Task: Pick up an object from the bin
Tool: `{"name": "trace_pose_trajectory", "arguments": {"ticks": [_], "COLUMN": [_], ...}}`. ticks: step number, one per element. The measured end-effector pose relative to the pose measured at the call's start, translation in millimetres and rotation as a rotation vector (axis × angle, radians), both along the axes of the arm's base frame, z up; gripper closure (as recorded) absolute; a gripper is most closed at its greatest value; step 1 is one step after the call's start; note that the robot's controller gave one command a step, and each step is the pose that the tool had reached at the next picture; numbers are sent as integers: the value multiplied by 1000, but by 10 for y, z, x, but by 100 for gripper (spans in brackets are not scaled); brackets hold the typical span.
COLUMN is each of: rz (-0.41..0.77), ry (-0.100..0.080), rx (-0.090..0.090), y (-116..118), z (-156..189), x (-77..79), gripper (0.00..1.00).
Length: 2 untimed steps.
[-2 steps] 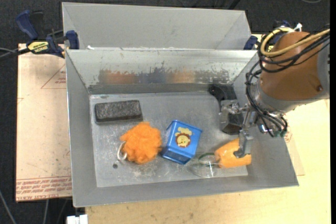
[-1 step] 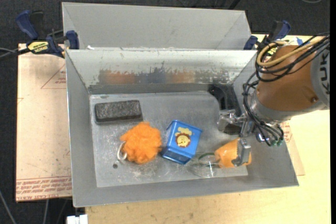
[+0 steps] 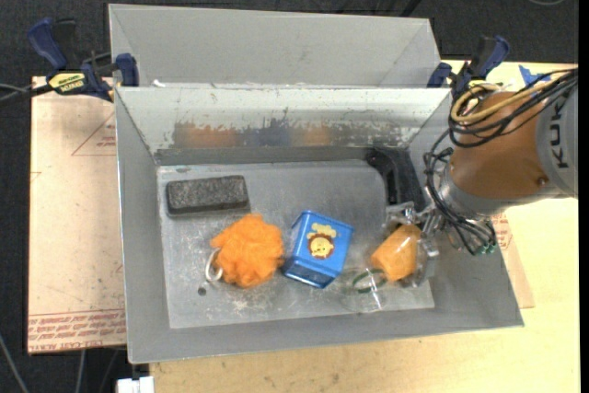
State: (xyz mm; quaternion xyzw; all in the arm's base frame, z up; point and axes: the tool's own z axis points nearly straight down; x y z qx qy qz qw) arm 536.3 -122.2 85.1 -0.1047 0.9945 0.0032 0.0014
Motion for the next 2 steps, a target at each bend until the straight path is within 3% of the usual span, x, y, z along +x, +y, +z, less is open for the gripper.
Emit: {"name": "trace_pose_trajectory", "arguments": {"ticks": [1,2], "rz": [0,-55], "ry": [0,-5], "rx": [0,0], "y": [-1,-17], "z": [0,1555], "x": [-1,158], "gripper": [100,100]}}
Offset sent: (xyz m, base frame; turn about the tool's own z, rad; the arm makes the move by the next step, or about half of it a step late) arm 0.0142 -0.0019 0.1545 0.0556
